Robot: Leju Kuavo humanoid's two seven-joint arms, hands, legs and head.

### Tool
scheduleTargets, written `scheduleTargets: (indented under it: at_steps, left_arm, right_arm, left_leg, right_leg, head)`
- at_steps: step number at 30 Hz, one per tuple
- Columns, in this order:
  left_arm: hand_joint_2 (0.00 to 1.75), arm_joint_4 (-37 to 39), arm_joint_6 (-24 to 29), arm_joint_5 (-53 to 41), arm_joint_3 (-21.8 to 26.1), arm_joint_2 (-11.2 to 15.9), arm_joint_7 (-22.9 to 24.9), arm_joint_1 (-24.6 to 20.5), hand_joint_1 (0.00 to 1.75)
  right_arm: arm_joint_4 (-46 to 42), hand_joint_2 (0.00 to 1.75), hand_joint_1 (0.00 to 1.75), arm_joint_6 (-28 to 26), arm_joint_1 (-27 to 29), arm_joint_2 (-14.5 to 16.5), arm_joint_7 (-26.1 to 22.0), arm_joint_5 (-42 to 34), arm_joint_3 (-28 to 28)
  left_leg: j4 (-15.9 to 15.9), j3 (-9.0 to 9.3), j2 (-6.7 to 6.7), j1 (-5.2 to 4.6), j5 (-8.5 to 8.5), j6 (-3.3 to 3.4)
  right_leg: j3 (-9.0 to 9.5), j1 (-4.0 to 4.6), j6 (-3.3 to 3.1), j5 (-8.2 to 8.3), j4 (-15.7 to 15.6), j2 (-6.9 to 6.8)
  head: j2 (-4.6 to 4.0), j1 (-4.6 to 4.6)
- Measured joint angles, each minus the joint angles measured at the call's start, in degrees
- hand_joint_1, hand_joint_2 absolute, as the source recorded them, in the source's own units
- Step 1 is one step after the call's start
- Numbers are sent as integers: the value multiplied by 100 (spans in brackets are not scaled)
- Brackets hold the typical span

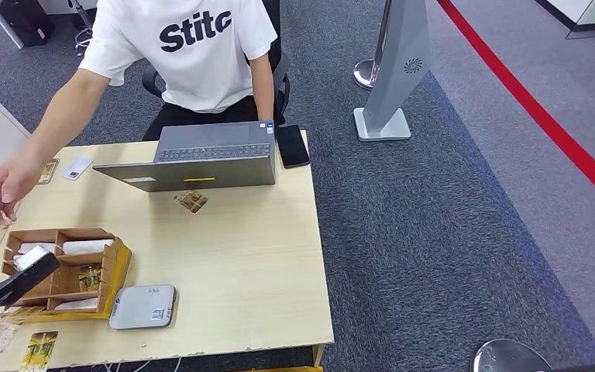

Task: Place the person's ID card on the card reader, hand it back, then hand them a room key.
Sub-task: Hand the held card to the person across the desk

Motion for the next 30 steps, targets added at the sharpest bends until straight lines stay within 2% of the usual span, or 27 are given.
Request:
scheduleTargets:
  at_steps: [7,13,14,15,17,19,30]
  left_arm:
    - [175,274,-51,-130,-40,73,100,-333,175]
    - [175,915,-319,-392,-252,290,225,-1279,175]
    - [175,994,-338,-408,-294,304,229,-1407,169]
    - [175,1056,-346,-417,-333,311,236,-1509,159]
    - [175,1152,-338,-427,-401,313,262,-1652,74]
    - [175,1205,-303,-427,-448,311,289,-1712,2]
    - [175,1233,-41,-361,-494,233,295,-1701,0]
  right_arm:
    - [0,175,0,-4,0,0,-1,33,50]
    - [0,175,0,-3,-29,0,9,106,163]
    - [0,175,0,-2,-32,0,13,105,170]
    - [0,175,0,-1,-34,0,17,104,173]
    - [0,175,0,1,-36,0,22,103,181]
    - [0,175,0,1,-35,0,27,103,194]
    - [0,175,0,-5,-29,0,54,98,244]
  left_leg:
    - [2,-2,3,0,0,0]
    - [2,-3,1,0,3,1]
    - [2,-3,1,0,4,2]
    - [2,-3,2,0,5,3]
    - [2,-3,6,0,6,4]
    - [2,-3,15,-1,5,4]
    - [2,-6,18,-1,4,5]
  right_leg:
    - [-7,0,-1,0,-1,3]
    - [-7,0,-5,7,0,1]
    - [-7,0,-6,8,0,2]
    - [-7,0,-7,9,0,2]
    - [-7,0,-7,9,0,7]
    - [-8,0,-7,9,0,18]
    - [-11,0,-6,9,-1,20]
  head:
    - [-1,2]
    - [-1,1]
    - [0,1]
    - [0,2]
    - [0,1]
    - [0,1]
    - [-1,2]
